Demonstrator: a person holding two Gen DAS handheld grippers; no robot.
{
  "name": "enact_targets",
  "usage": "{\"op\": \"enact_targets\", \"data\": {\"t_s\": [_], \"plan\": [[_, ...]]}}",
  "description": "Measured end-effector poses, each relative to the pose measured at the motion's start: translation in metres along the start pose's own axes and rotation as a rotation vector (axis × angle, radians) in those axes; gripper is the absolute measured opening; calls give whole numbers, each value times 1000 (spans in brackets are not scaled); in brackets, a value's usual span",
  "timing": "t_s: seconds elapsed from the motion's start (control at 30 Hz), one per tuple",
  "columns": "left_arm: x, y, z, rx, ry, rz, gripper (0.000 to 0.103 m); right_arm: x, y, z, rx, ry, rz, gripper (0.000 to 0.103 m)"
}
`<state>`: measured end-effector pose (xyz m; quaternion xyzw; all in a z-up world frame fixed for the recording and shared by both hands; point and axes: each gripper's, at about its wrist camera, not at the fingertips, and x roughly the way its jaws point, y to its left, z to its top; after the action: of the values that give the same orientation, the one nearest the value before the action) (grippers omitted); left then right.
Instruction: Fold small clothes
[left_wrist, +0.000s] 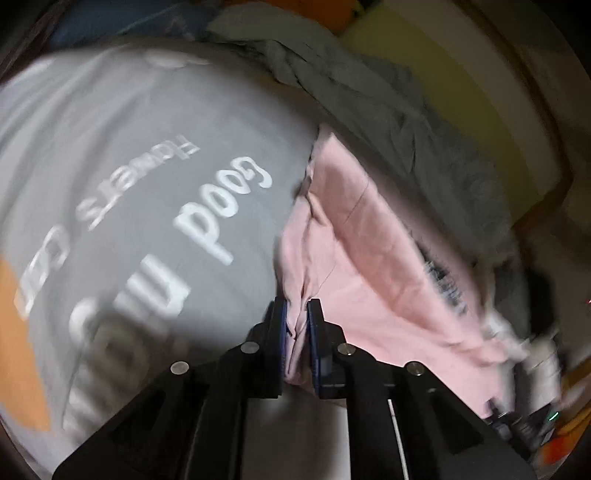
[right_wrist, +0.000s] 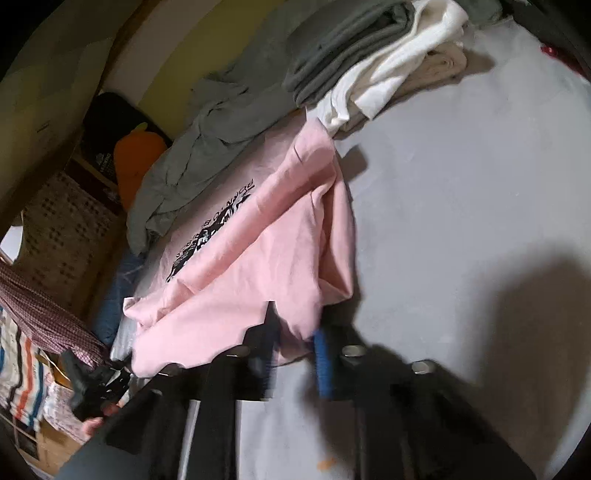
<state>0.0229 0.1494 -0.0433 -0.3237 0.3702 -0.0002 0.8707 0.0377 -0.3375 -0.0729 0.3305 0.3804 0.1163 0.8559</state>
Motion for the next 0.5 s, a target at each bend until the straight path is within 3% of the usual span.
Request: {"op": "enact_targets", "data": {"t_s": [0.23, 0.4, 0.5], "plan": [[-94, -28, 8, 30, -171, -167, 6, -96, 44, -9, -125, -253, 98, 11], [-131, -74, 47, 69, -238, -237, 6, -145, 90, 12, -180, -375, 152, 11], [-161, -99, 76, 93, -318, -310, 6, -176, 116, 30, -227, -453, 182, 11]]}}
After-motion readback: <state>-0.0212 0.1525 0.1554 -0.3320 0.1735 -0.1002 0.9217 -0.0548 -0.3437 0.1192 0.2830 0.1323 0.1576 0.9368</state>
